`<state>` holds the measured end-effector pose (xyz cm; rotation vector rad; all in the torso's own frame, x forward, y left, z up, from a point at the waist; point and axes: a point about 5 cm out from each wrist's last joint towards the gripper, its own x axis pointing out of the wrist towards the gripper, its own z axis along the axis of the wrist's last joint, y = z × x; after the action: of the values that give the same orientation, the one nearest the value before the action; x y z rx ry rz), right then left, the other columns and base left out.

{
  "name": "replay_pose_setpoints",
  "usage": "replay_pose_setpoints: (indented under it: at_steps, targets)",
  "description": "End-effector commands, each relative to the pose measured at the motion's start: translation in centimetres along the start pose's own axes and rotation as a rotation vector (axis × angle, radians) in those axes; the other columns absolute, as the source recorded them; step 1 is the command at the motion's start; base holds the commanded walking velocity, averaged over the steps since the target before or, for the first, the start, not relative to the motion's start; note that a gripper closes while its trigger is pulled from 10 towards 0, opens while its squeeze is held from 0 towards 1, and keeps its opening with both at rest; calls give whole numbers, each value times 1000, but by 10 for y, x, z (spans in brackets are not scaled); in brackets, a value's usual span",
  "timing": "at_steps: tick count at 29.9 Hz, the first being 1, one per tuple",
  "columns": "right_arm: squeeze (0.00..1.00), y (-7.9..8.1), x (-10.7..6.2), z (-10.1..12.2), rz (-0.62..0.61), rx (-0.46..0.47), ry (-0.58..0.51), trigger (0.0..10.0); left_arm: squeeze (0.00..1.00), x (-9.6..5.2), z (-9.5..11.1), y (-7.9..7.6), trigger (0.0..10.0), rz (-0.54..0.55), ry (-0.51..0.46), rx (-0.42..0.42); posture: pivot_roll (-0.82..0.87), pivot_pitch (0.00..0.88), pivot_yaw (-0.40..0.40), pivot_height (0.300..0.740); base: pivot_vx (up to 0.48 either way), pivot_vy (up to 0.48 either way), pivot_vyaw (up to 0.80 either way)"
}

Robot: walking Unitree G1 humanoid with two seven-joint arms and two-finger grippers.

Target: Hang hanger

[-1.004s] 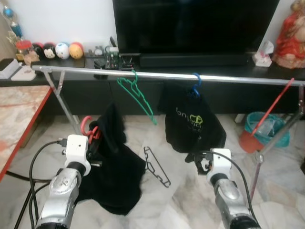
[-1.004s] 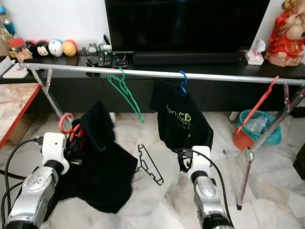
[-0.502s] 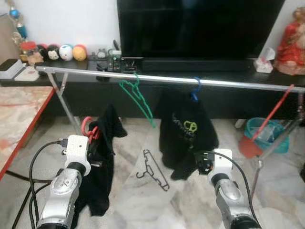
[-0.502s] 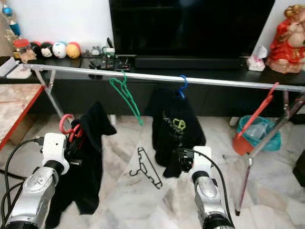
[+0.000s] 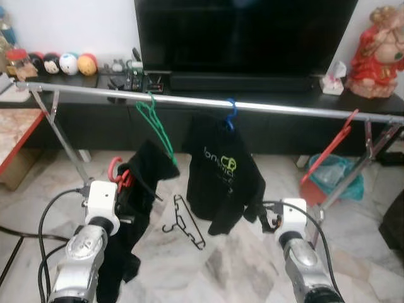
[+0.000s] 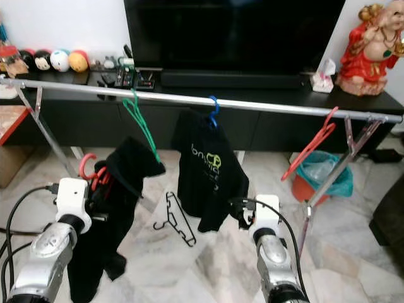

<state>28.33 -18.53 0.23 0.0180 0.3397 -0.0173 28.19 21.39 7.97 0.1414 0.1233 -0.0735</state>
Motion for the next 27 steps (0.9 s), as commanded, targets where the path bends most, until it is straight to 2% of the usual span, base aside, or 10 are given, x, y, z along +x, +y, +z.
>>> replay_pose_setpoints:
  at_steps: [1, 12, 27]
  targets:
    - [0, -8, -1, 1, -18, -4, -2, 10000, 0, 3, 11, -4, 10000, -15, -58, 14, -34, 0, -11, 736, 0, -420, 0]
    - [0, -5, 0, 0, -4, -5, 3, 10000, 0, 2, 9, -5, 10000, -9, -47, 16, -33, 0, -13, 736, 0, -379, 0]
    - [0, -8, -2, -6, 16, -14, 39, 10000, 0, 3, 4, -7, 10000, 42, -17, 23, -30, 0, -26, 736, 0, 0, 0]
